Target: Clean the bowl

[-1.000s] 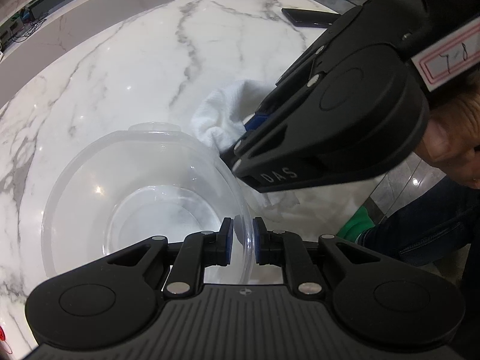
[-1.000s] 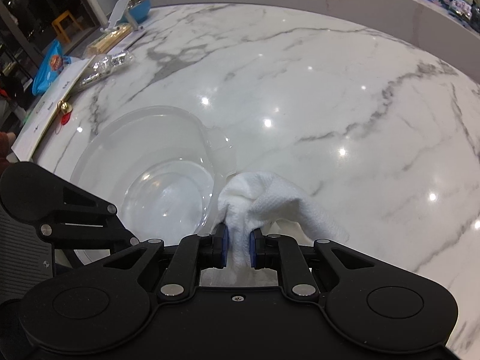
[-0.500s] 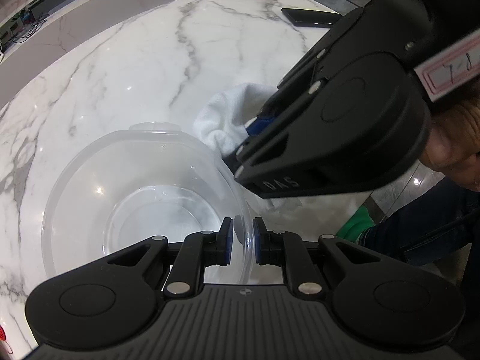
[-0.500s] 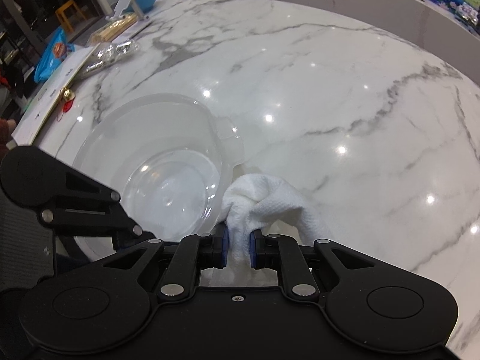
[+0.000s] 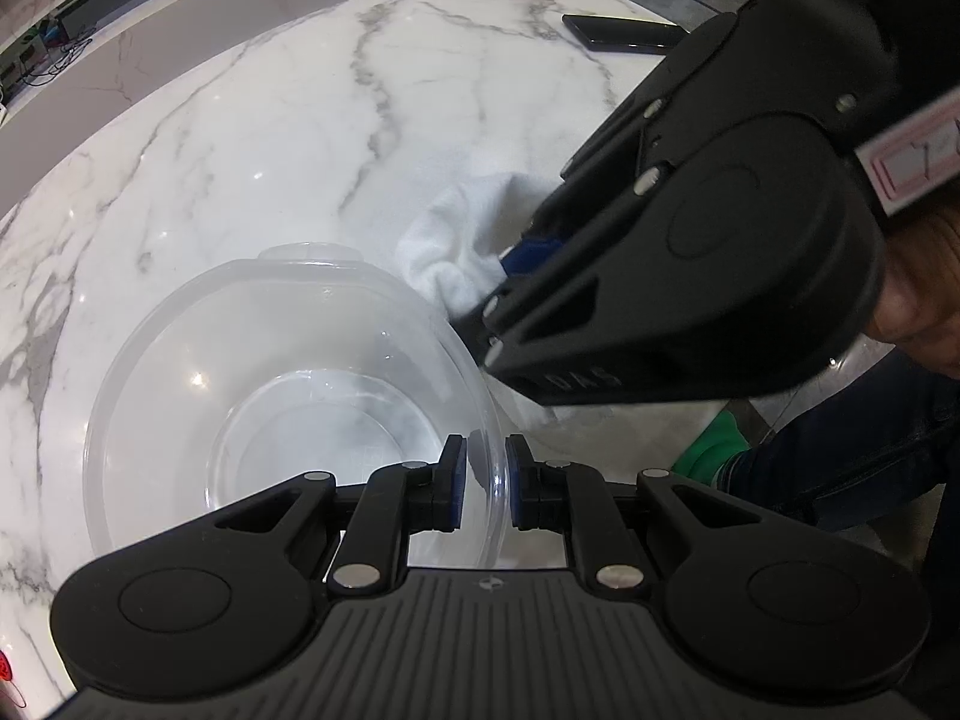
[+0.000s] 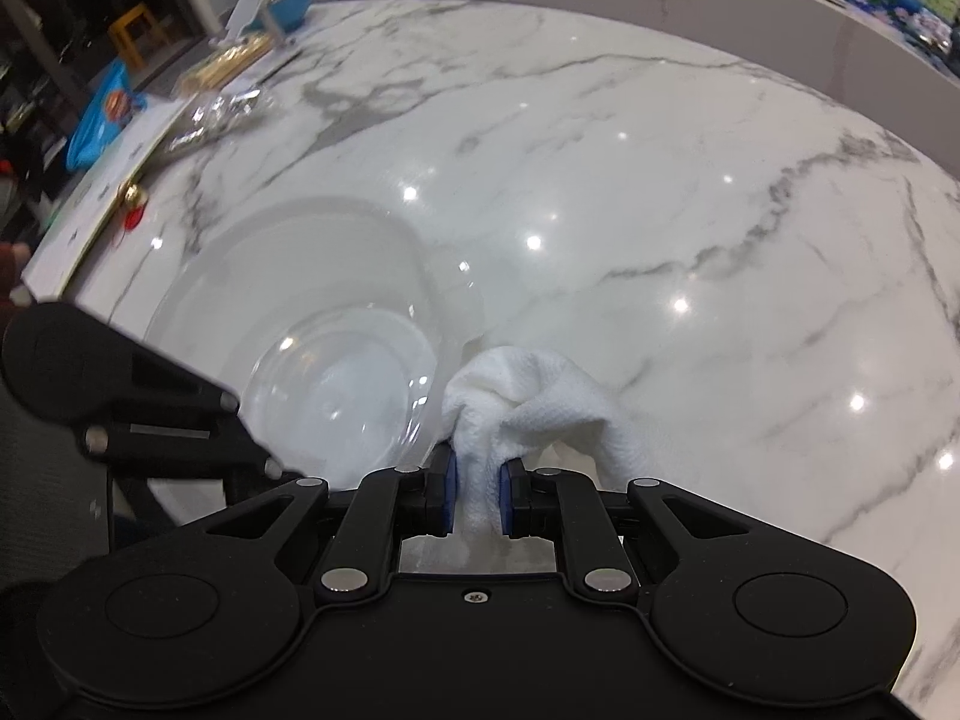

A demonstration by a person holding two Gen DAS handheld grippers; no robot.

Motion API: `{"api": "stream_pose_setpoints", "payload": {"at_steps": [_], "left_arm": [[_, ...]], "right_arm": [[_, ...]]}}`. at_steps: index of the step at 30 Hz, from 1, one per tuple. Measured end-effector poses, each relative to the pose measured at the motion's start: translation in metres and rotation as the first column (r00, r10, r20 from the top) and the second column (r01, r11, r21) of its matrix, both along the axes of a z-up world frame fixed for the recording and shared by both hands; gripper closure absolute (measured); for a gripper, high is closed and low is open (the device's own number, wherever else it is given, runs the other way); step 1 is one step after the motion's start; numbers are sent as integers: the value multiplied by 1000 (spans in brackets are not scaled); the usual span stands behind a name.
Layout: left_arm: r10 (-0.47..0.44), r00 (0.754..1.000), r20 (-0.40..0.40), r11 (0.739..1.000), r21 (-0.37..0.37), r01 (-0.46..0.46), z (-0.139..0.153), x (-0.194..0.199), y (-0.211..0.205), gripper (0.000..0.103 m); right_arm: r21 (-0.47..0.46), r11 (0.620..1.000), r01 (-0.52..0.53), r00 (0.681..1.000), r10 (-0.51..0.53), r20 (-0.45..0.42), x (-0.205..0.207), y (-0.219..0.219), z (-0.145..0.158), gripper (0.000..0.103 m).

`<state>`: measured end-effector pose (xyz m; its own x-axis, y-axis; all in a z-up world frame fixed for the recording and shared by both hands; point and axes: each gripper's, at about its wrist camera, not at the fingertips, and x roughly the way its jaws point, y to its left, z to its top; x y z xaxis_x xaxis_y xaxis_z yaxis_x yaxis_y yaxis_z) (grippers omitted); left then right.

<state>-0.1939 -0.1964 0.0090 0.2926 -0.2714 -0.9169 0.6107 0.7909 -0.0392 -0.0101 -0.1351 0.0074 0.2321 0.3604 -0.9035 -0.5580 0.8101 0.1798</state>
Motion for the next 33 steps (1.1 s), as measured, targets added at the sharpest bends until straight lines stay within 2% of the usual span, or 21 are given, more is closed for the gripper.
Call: {"api": "stream_pose_setpoints", "payload": {"at_steps": [4,8,15,17,24,29,33], "left_arm": [[2,1000,-1,1000,-1,-2,10,-7,-34,91],[-3,1000,0,1000,0,3,7,3,-8,91],[-4,1000,0,1000,0,4,10,-23,-33,91],[-2,1000,-1,1000,-1,2,12,-19,-26,91],[-1,1000,-1,1000,1,1,13,-42,-52,91],[-7,1000,-3,1000,-4,7,14,-23,-10,91],[-11,1000,-3,1000,-4,11,19,-22,5,91]], "right_arm": [[-1,1000,-2,1000,2,0,-2,0,0,90],[5,1000,14,1000,-14,6,-1,-1,1,91],[33,996,84,996,-85,33,7,-5,3,91],[36,995,92,995,-94,42,8,-5,4,91],[5,1000,24,999,-24,23,2,0,1,90],[7,1000,24,999,-24,21,2,-1,2,90],[4,1000,24,999,-24,23,2,1,2,90]]}}
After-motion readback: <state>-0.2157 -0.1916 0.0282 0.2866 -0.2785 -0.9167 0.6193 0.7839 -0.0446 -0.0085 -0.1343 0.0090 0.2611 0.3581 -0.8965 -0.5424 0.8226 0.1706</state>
